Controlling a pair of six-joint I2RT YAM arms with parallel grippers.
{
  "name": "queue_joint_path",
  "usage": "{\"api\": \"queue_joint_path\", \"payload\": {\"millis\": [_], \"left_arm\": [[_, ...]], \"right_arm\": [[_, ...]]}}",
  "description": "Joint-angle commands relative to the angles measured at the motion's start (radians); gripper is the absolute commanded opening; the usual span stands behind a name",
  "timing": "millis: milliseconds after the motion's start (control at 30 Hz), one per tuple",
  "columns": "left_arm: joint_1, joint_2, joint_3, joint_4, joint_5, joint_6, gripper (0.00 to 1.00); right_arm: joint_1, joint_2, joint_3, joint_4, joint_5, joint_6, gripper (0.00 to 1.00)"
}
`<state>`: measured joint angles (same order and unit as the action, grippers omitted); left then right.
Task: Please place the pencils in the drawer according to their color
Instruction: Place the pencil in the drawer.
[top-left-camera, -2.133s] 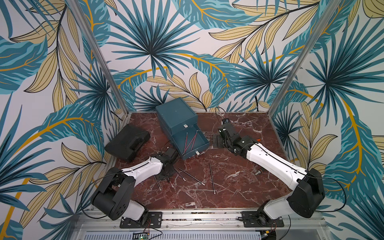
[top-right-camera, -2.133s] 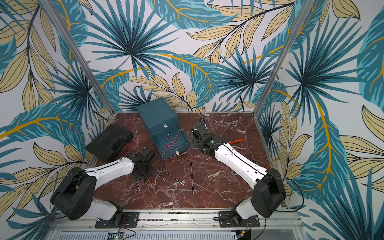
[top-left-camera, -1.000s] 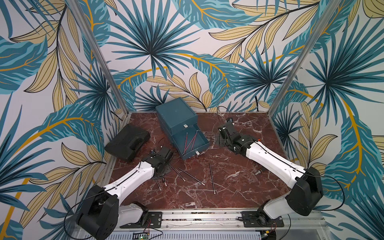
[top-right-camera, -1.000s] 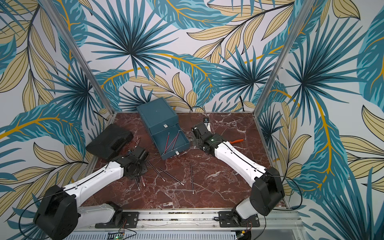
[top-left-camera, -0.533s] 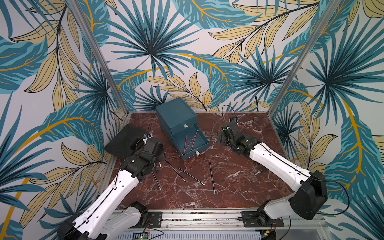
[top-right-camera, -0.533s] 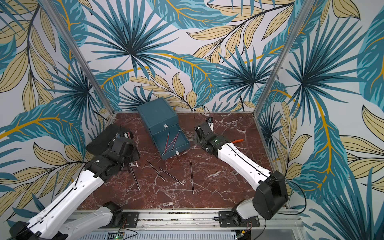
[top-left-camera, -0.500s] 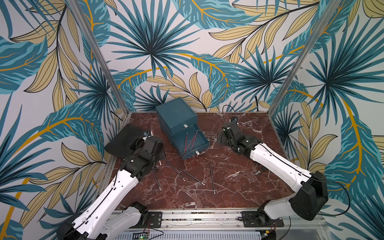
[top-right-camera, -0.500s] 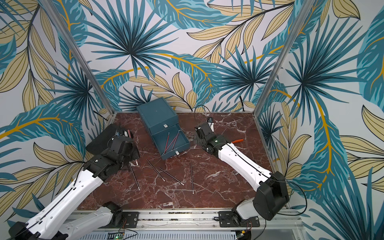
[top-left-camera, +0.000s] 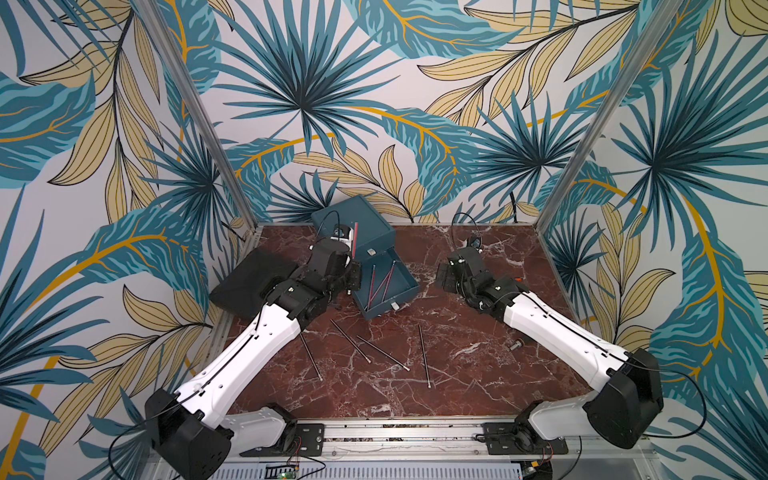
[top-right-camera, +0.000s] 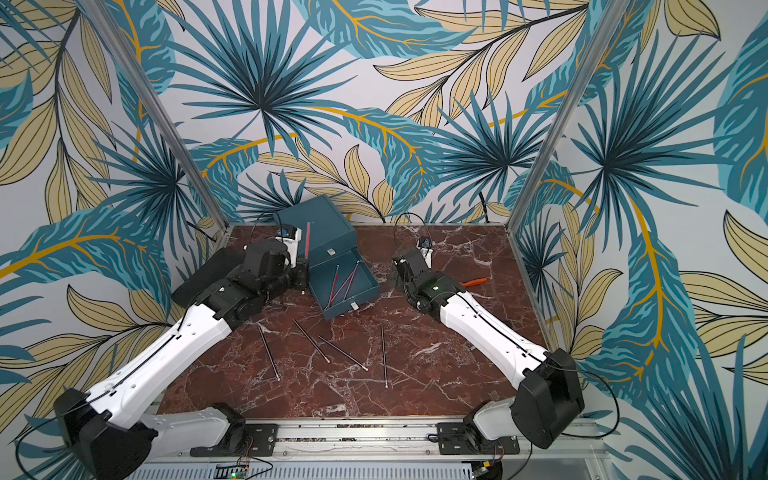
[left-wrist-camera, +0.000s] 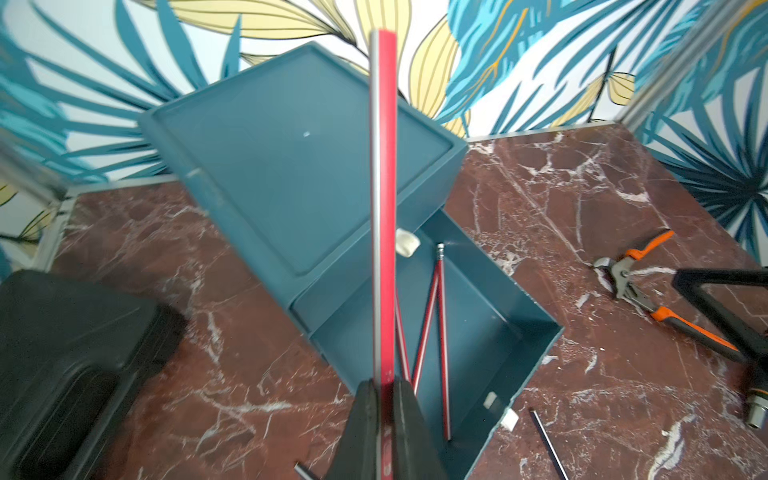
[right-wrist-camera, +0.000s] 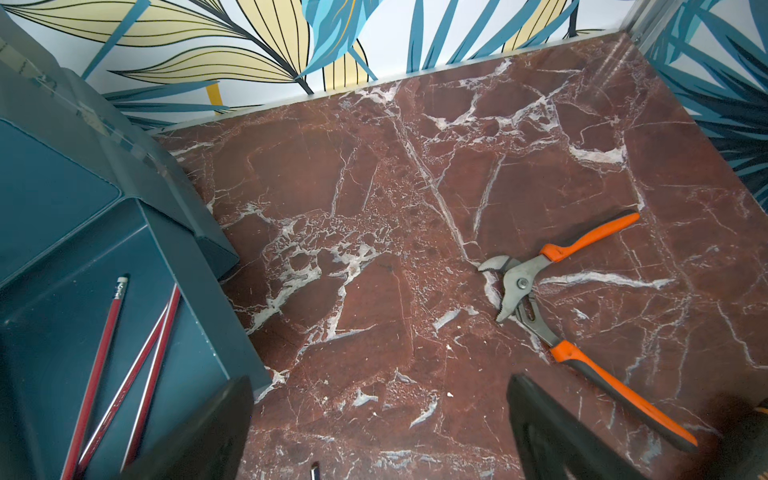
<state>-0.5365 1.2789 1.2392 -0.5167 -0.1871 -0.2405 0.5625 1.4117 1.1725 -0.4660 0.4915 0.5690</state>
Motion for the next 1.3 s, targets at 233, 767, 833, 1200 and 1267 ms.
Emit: {"api": "queue_joint_path", "payload": {"millis": [233,767,833,1200,1267], "left_arm": [[-0.026,0.204,0.166,-0.023,0.109,0.09,0.0],[-0.029,0.324,0.183,-0.109,0.182,0.067,0.0],[-0.03,0.336,0.183,-0.132,0.184,0.057,0.0],[-0.029,0.387,0.166,-0.133,0.156,0.02,0.04],[-0.029,0.4,0.166,-0.132,0.159,0.017,0.07]], "right_arm": [[-0.005,-0.05,-0.082,0.105,-0.056,0.028,0.99],[-0.005,-0.061,-0.119,0.121,-0.119,0.046,1.0],[-0.006,-0.062,-0.12,0.115,-0.121,0.047,0.99],[-0.005,-0.039,-0.129,0.102,-0.184,0.073,0.97],[-0.005,-0.038,-0.133,0.108,-0.204,0.08,0.96]]}}
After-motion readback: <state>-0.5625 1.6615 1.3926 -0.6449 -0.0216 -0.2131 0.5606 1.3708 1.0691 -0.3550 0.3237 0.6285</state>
